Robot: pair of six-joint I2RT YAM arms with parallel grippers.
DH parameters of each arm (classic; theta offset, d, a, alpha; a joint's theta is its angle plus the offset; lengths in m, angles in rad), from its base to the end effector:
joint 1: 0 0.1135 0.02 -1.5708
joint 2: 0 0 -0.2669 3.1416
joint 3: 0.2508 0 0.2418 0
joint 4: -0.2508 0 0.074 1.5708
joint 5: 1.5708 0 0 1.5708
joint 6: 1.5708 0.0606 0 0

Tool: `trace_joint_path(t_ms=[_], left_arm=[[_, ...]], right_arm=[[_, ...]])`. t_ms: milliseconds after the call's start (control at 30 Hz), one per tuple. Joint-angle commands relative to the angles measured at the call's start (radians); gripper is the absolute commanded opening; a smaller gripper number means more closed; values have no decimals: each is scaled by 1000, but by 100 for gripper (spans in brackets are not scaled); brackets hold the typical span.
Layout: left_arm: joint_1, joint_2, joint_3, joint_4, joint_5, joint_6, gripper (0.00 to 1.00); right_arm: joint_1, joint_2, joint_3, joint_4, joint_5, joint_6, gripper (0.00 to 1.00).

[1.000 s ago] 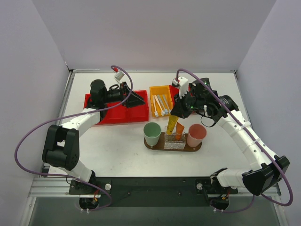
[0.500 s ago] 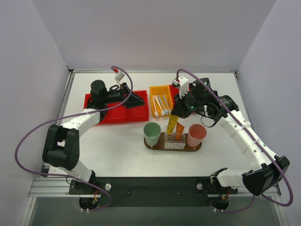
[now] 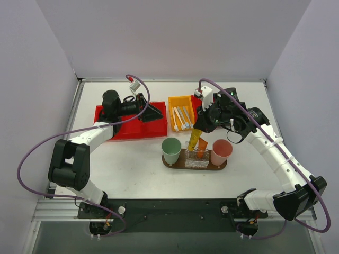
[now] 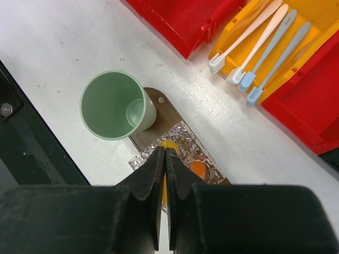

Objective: Prepare toiletry sets of a toothbrush and toothpaste on the tray

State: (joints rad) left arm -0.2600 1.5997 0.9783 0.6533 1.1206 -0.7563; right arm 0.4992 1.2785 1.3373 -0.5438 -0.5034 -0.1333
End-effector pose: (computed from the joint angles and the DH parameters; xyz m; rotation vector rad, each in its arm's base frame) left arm 0.3275 -0.1436 0.2959 0.5831 1.7213 -1.6023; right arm 0.2369 0.1625 0.3835 -0.9386 1.8471 0.7424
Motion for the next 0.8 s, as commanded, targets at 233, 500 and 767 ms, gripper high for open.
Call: trace_joint_path(t_ms=[233,500,767], left_arm=[[5,0,7,60,22,-6,79],[5,2,2,62,25,-6,79],[5,8,0,68,27,-9,79]], right_arm=[[1,-36,36,-8,8,-17,0],[1,-31,52,-15,20,-22,0],[2,-33,56,-18,23,-26,0]])
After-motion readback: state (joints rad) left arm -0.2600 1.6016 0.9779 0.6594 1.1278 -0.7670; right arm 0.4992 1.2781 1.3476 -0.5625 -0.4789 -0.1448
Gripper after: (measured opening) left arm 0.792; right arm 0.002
